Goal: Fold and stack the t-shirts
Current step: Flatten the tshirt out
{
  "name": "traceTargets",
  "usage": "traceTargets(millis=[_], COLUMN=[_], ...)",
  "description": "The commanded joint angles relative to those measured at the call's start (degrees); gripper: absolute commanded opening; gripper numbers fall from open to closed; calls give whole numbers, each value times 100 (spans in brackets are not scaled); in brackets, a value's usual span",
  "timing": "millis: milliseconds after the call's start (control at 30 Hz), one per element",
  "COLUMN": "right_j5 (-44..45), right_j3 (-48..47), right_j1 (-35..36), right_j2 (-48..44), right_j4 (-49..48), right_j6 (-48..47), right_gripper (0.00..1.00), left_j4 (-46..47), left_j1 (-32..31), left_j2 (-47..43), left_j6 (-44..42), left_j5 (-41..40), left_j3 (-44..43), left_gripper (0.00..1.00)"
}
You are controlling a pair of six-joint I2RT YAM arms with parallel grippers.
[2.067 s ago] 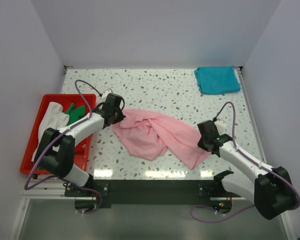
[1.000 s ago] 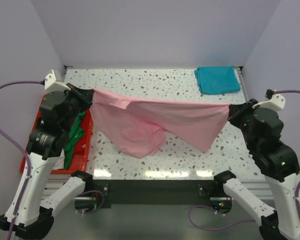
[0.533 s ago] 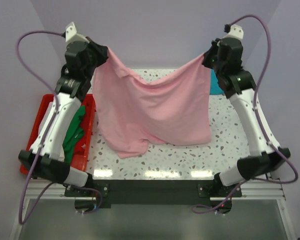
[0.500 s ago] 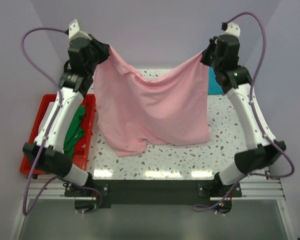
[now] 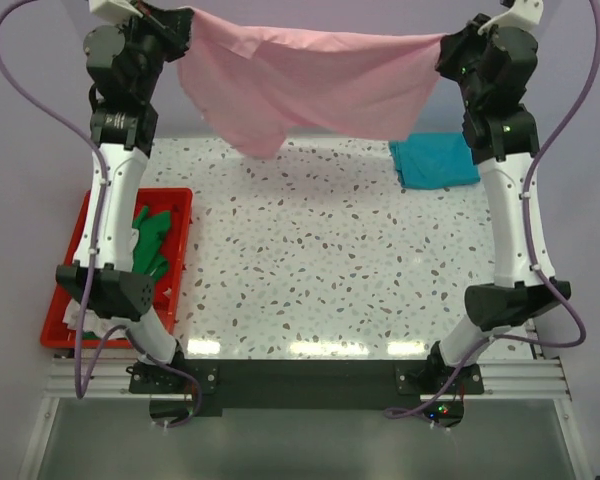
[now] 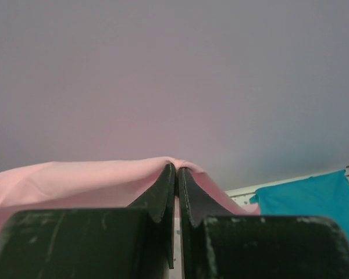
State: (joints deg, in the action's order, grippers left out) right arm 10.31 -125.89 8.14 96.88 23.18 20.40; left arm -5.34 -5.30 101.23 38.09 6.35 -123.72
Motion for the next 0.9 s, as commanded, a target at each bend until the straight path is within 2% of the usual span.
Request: traceTargets(millis=[0,33,67,100,133,167,200,267,300,367,400,500,600,700,767,867], right_j5=[-116,-116,-82,-90,-108,-82,-90,-239,-405,-573,-704,-811,-740,-872,-1238,-1277], right_j3=[1112,1484,1845,2631,3022,3418,4187,5008,5830,6599,7238,8242,8929,9475,9661,9793], right_j1=[-93,-111,-128,-172,-190,-208,-260,-296,-296,-296,-296,-296,-304,-304,-304,-296], right_j2=[-562,-704,-888,-1221,-1424,-1583,-1933,-2260,-2435,-2840,-2928,-3227,-3570,-4132,-4518,-5292], right_j4=[-340,-366,-367,-332,-297,-227,17,116,99,73,81,230,493,809,960,1425], right_j6=[16,86,148,209,366,464,760,1035,1123,1334,1343,1317,1317,1527,1677,1914], right_gripper=[0,0,0,0,0,0,0,0,0,0,0,0,0,0,0,0], left_j4=[728,719,762,815,911,1017,1079,1062,1062,817,694,167,-710,-1422,-1775,-2365], left_j1=[38,38,38,38,29,29,20,11,-15,-50,-50,-59,-76,-85,-94,-94], left_j2=[-884,-1208,-1394,-1596,-2015,-2254,-2466,-3125,-3327,-3925,-4109,-4892,-5551,-6123,-6553,-7116], left_j6=[-126,-39,23,119,364,505,750,945,1016,1069,1087,1122,1236,1420,1517,1640], left_j5=[279,305,384,402,411,515,525,525,534,360,332,201,60,-11,-81,-212], left_j3=[1405,1751,2564,3025,3525,4583,5090,6074,6967,8032,8344,9344,9892,10209,10289,10237], left_gripper=[0,0,0,0,0,0,0,0,0,0,0,0,0,0,0,0])
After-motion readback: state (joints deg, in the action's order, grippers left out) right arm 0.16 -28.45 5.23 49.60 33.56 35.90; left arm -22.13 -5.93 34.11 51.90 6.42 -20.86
